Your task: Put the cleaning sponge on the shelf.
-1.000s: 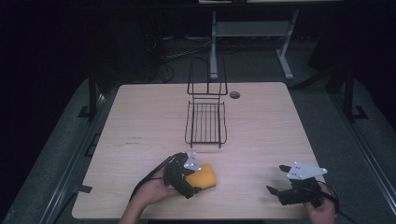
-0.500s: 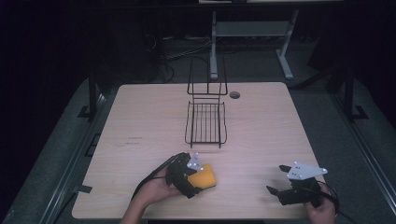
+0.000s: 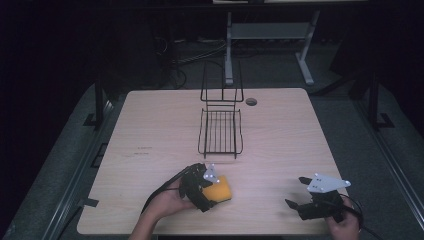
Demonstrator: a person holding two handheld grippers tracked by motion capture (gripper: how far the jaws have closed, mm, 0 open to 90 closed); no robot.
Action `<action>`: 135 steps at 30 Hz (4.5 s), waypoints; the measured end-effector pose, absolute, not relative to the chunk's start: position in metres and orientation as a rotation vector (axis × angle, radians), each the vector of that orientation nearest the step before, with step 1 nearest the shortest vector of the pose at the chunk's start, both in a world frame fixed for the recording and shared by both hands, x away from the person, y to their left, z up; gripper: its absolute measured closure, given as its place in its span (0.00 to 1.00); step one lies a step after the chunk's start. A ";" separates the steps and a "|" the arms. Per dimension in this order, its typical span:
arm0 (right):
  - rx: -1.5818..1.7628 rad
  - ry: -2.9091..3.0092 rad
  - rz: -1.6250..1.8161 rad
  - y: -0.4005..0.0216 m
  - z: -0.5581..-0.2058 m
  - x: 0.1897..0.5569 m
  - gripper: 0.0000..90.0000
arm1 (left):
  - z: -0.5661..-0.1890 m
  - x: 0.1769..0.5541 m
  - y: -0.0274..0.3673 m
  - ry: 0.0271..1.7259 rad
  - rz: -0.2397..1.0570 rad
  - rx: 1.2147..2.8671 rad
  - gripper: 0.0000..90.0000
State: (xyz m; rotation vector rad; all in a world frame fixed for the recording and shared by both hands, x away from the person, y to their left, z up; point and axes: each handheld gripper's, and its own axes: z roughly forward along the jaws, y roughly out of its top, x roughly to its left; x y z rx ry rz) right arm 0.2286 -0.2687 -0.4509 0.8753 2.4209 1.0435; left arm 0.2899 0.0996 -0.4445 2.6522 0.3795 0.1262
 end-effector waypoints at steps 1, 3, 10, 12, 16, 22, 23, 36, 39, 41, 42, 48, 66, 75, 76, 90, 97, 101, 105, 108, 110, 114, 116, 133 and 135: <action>0.875 2.421 1.043 -0.269 -0.451 0.229 0.15 | -0.444 0.291 0.100 0.364 0.119 2.664 0.18; 0.876 2.421 1.043 -0.269 -0.451 0.229 0.15 | -0.445 0.291 0.100 0.371 0.116 2.659 0.19; 0.875 2.419 1.044 -0.269 -0.451 0.228 0.15 | -0.447 0.292 0.099 0.365 0.096 2.671 0.23; 0.875 2.419 1.044 -0.269 -0.451 0.228 0.15 | -0.447 0.292 0.099 0.364 0.095 2.672 0.23; 0.875 2.418 1.044 -0.269 -0.450 0.228 0.15 | -0.446 0.292 0.099 0.360 0.095 2.678 0.24; 0.875 2.417 1.045 -0.269 -0.450 0.228 0.15 | -0.443 0.292 0.098 0.352 0.097 2.679 0.24; 0.876 2.416 1.045 -0.269 -0.450 0.228 0.15 | -0.443 0.292 0.098 0.357 0.091 2.673 0.24; 0.876 2.423 1.042 -0.270 -0.451 0.229 0.15 | -0.431 0.301 0.100 0.357 0.092 2.659 0.24; 0.876 2.423 1.047 -0.270 -0.451 0.229 0.15 | -0.429 0.303 0.100 0.359 0.090 2.662 0.24; 0.878 2.423 1.048 -0.270 -0.451 0.230 0.15 | -0.426 0.305 0.099 0.352 0.091 2.670 0.24; 0.878 2.423 1.054 -0.270 -0.451 0.230 0.15 | -0.425 0.306 0.099 0.352 0.091 2.671 0.24; 0.880 2.423 1.053 -0.271 -0.451 0.230 0.15 | -0.417 0.314 0.096 0.342 0.107 2.689 0.24; 0.870 2.425 1.063 -0.271 -0.451 0.231 0.15 | -0.399 0.342 0.082 0.314 0.113 2.724 0.24; 0.867 2.430 1.059 -0.269 -0.451 0.232 0.15 | -0.389 0.360 0.080 0.299 0.093 2.715 0.24; 0.869 2.432 1.057 -0.268 -0.451 0.232 0.15 | -0.388 0.363 0.080 0.300 0.092 2.714 0.24; 0.875 2.435 1.051 -0.269 -0.452 0.233 0.15 | -0.386 0.389 0.071 0.284 0.062 2.741 0.24; 0.879 2.431 1.051 -0.271 -0.452 0.233 0.15 | -0.386 0.400 0.065 0.280 0.052 2.760 0.24; 0.892 2.427 1.052 -0.273 -0.452 0.233 0.15 | -0.385 0.408 0.064 0.266 0.063 2.768 0.24; 0.893 2.427 1.051 -0.273 -0.452 0.233 0.15 | -0.385 0.415 0.065 0.280 0.043 2.754 0.24; 0.893 2.427 1.053 -0.273 -0.452 0.233 0.15 | -0.387 0.420 0.064 0.273 0.047 2.772 0.24; 0.893 2.425 1.055 -0.274 -0.452 0.233 0.15 | -0.387 0.422 0.064 0.274 0.042 2.771 0.24; 0.894 2.424 1.049 -0.275 -0.452 0.234 0.15 | -0.386 0.430 0.063 0.292 0.037 2.754 0.24; 0.894 2.424 1.048 -0.275 -0.452 0.234 0.15 | -0.387 0.434 0.064 0.303 0.025 2.742 0.24; 0.907 2.418 1.045 -0.277 -0.453 0.234 0.15 | -0.393 0.453 0.065 0.351 -0.007 2.733 0.24; 0.909 2.420 1.045 -0.277 -0.453 0.234 0.15 | -0.393 0.455 0.065 0.347 -0.018 2.734 0.24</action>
